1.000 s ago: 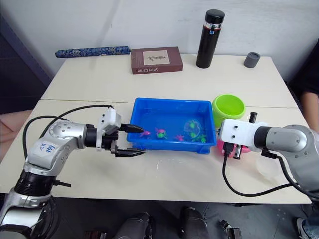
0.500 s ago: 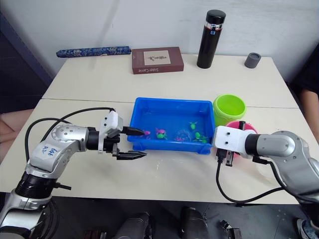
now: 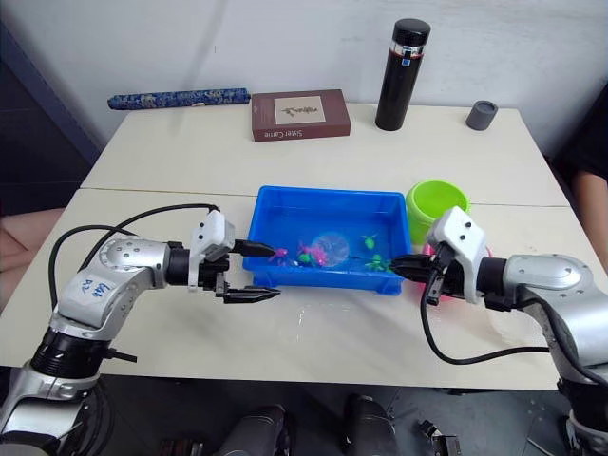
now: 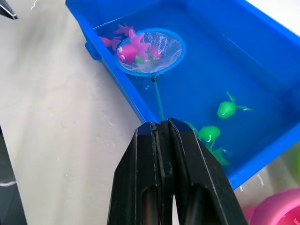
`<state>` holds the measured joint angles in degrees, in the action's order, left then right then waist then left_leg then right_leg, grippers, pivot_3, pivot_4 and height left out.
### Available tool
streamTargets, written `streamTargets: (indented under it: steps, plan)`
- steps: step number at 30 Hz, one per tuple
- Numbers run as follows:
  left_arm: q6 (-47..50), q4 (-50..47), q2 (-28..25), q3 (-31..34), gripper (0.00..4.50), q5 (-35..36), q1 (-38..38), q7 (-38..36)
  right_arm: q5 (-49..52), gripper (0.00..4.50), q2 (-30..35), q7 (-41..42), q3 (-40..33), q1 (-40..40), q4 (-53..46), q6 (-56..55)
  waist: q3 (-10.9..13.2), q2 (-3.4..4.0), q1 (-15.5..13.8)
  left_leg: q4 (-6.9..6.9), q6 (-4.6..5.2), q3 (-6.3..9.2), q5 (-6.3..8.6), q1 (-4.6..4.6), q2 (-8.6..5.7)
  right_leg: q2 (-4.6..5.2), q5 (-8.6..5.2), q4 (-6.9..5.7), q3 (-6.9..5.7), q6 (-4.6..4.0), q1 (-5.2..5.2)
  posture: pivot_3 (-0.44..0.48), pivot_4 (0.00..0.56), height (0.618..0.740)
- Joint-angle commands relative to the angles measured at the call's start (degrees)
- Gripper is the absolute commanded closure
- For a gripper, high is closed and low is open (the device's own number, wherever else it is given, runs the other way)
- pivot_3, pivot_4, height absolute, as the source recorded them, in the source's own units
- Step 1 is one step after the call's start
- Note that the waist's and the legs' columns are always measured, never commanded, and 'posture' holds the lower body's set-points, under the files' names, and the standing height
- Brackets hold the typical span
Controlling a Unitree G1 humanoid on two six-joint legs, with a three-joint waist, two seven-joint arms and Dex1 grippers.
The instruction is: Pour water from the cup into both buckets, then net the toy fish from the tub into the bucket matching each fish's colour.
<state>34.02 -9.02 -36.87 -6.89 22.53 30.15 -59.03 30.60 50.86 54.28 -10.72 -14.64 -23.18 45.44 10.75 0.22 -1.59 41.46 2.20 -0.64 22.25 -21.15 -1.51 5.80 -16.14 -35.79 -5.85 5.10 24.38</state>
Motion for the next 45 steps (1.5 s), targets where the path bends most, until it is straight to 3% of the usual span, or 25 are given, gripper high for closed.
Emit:
streamTargets:
  steps: [1, 6, 11, 14, 18, 22, 27, 33, 35, 45]
  plan:
    - [0.4, 0.3, 1.2, 1.7, 0.02, 2.2, 1.8, 0.0, 1.8, 4.5, 0.2, -2.3, -5.7, 1.8, -2.5, 0.4, 0.0, 0.0, -0.1, 0.0, 0.0, 0.0, 0.0, -0.01, -0.01, 0.0, 0.0, 0.0, 0.0, 0.0, 0.0, 0.0, 0.15, 0.74]
    - [3.7, 0.9, 7.2, 1.4, 0.02, 7.3, 5.0, -0.3, 6.0, 4.5, -0.7, -8.0, -19.5, 9.5, -10.8, 5.9, 0.0, 0.04, -0.6, 0.03, 0.01, 0.01, 0.0, -0.02, -0.03, 0.0, 0.0, -0.02, 0.0, 0.0, 0.0, 0.0, 0.15, 0.74]
    - [1.1, 3.7, 9.9, -2.3, 0.02, 5.0, 7.4, -2.0, 8.9, 4.5, -1.8, -11.4, -32.7, 18.3, -18.4, 10.7, -0.1, 0.09, -0.8, 0.04, 0.01, -0.03, -0.01, 0.05, -0.05, -0.08, 0.0, -0.09, 0.04, 0.01, -0.04, 0.0, 0.15, 0.74]
    - [-1.4, 8.4, 11.9, -4.0, 0.02, 3.9, 10.6, -4.1, 9.3, 4.5, -4.1, -13.0, -44.4, 25.4, -22.5, 13.5, -0.1, 0.14, -1.1, 0.05, 0.02, -0.07, -0.02, 0.09, -0.04, -0.19, 0.01, -0.15, 0.07, 0.01, -0.04, 0.0, 0.15, 0.74]
    - [-3.6, 12.2, 13.5, -5.3, 0.02, 2.8, 12.8, -6.0, 8.7, 4.5, -4.9, -13.3, -50.1, 31.6, -25.5, 12.8, -0.1, 0.19, -1.1, 0.04, 0.05, -0.13, -0.04, 0.13, -0.09, -0.24, 0.01, -0.16, 0.14, 0.02, -0.06, 0.0, 0.15, 0.74]
    - [-5.6, 14.5, 14.9, -6.2, 0.02, 1.7, 13.7, -7.3, -0.2, 4.5, -3.0, -13.2, -49.0, 38.8, -27.6, 5.6, -0.1, 0.21, -1.1, -0.01, 0.08, -0.16, -0.06, 0.21, -0.12, -0.24, 0.02, -0.17, 0.23, 0.03, -0.08, 0.0, 0.15, 0.74]
    - [-6.4, 15.4, 15.8, -6.2, 0.02, 1.4, 14.3, -8.2, -27.9, 4.5, 0.8, -13.5, -42.1, 50.1, -22.8, -26.0, -0.1, 0.25, -1.1, -0.15, 0.15, -0.26, -0.09, 0.28, -0.26, -0.27, 0.05, -0.13, 0.42, 0.1, -0.07, 0.0, 0.15, 0.74]
    - [-6.9, 16.5, 15.9, -6.2, 0.02, 1.0, 15.4, -8.9, -50.8, 4.5, 3.7, -16.8, -40.8, 55.4, -12.2, -55.5, -0.1, 0.21, -1.1, -0.37, 0.19, -0.58, -0.11, 0.76, -0.28, -0.28, 0.07, -0.04, 0.78, 0.19, -0.31, 0.0, 0.15, 0.74]
    - [-7.3, 17.0, 15.8, -6.1, 0.02, 0.8, 15.6, -8.9, -53.1, 4.5, 4.0, -16.8, -41.2, 55.5, -10.2, -60.9, -0.1, 0.21, -1.0, -0.42, 0.18, -0.63, -0.11, 0.87, -0.28, -0.28, 0.07, 0.01, 0.86, 0.2, -0.4, 0.0, 0.15, 0.74]
    - [-7.9, 17.6, 15.7, -5.6, 0.02, -0.1, 15.7, -8.7, -50.8, 4.5, 2.5, -13.0, -40.9, 51.5, -6.8, -67.7, -0.1, 0.21, -0.6, -0.45, 0.1, -0.55, -0.09, 1.15, -0.07, -0.27, 0.07, 0.24, 0.83, 0.2, -0.78, 0.0, 0.15, 0.74]
